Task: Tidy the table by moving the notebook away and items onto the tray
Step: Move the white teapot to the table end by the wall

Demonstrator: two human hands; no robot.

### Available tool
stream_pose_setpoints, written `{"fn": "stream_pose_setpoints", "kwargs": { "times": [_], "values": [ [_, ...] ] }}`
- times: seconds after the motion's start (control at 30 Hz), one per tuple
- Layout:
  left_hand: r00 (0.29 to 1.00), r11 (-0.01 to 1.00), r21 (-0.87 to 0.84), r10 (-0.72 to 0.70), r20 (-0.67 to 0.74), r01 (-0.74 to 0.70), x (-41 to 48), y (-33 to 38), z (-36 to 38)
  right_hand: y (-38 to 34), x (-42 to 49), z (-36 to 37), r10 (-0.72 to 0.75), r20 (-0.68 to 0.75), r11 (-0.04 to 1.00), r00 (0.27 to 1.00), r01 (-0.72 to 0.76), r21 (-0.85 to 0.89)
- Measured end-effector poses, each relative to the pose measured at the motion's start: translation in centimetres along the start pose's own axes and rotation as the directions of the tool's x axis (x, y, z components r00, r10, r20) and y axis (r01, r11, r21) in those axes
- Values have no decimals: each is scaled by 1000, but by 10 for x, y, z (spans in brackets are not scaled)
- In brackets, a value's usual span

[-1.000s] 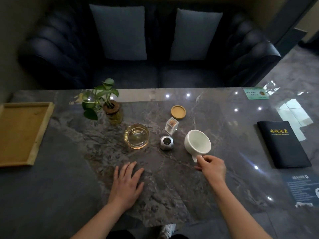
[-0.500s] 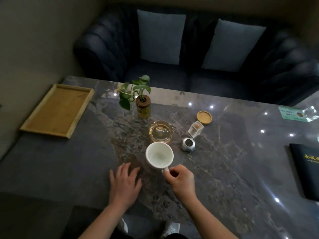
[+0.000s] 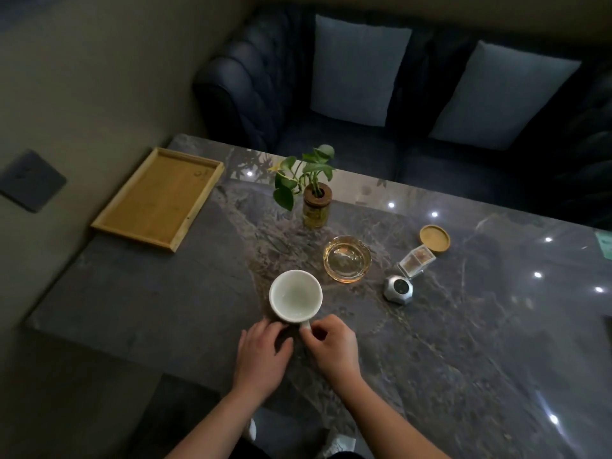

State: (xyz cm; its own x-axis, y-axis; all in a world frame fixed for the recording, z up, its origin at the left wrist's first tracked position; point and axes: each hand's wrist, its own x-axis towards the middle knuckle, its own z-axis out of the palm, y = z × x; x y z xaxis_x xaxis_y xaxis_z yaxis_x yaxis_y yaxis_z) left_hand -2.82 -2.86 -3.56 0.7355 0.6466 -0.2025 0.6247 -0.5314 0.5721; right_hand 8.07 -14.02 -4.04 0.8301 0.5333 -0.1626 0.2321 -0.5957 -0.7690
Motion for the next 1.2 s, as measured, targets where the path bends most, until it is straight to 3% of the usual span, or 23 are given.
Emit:
{"fn": "stream_pose_setpoints", "kwargs": {
  "times": [0.13, 0.2, 0.33, 0.5, 0.87, 1.2],
  "values": [
    [999, 996, -76, -40, -12, 39, -3, 3, -3, 6, 7, -5, -28, 208, 1000, 978, 28, 4],
    [997, 993, -99, -73, -28, 70, -6, 9, -1, 17, 7, -10, -95, 215, 995, 972, 95, 8],
    [979, 959, -222, -194, -60, 176, -6, 30, 8, 41, 10, -10, -312, 56, 883, 948, 311, -352],
    [911, 823, -445, -410, -35, 354, 2, 48, 20, 52, 12, -2, -265, 161, 784, 951, 310, -538],
    [863, 689, -647, -496, -94, 325, 1, 2, 2, 34, 15, 0, -241, 199, 748, 950, 312, -586],
    [724, 517, -812, -665, -184, 270, -1, -74, -67, -44, 56, 72, -415, 404, 645, 815, 577, -502]
  ]
}}
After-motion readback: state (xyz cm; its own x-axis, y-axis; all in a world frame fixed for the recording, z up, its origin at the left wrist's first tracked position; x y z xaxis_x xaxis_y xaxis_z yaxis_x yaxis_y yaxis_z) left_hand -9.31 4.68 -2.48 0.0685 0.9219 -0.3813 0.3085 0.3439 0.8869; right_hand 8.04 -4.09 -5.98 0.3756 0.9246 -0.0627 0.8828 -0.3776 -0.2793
